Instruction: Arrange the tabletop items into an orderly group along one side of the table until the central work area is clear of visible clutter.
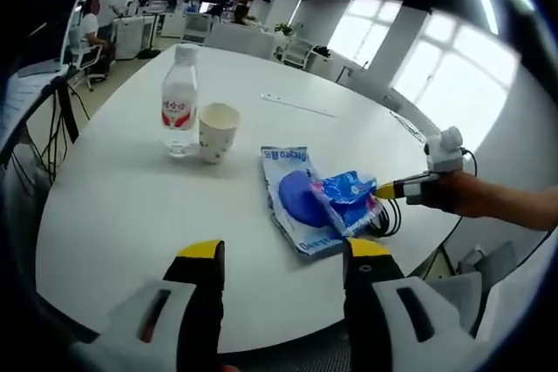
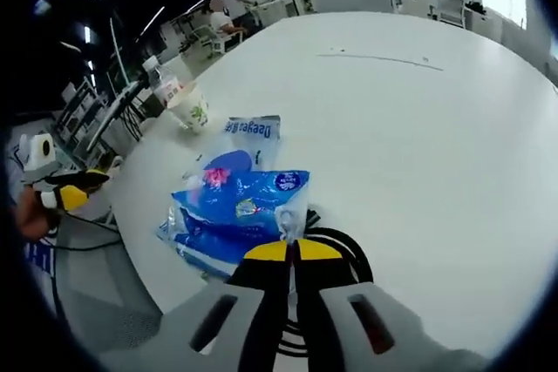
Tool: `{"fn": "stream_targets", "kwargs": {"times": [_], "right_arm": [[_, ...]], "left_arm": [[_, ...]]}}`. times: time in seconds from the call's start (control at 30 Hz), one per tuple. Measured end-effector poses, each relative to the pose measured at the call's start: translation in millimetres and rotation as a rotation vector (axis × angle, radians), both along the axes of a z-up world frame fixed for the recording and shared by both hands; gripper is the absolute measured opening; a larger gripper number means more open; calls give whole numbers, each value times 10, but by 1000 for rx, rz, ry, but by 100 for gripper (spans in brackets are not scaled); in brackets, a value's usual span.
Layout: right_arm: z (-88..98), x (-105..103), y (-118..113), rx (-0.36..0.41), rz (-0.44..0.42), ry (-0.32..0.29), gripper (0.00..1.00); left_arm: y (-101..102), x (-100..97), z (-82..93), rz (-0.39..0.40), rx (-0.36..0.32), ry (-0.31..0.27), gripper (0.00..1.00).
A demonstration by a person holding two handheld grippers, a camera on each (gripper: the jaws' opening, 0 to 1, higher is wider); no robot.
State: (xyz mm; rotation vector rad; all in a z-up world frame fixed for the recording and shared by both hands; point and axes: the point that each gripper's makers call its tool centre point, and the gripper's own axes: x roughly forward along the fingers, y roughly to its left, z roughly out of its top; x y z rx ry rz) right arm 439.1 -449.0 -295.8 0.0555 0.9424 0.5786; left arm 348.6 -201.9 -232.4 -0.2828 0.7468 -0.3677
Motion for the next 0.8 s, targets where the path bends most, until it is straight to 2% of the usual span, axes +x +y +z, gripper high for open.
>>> {"fn": "stream_targets", "kwargs": {"times": [0.27, 0.63, 0.8], "right_arm": [[150, 201, -104, 39, -76, -31, 0], [200, 519, -475, 62, -206, -39, 0], [218, 583, -628, 72, -267, -33, 0]], "left_arm": [[-48, 21, -7, -8, -2, 2, 54], [-41, 42, 1, -2, -1, 2, 54], [-15, 35, 1, 9, -8, 6, 54]]}}
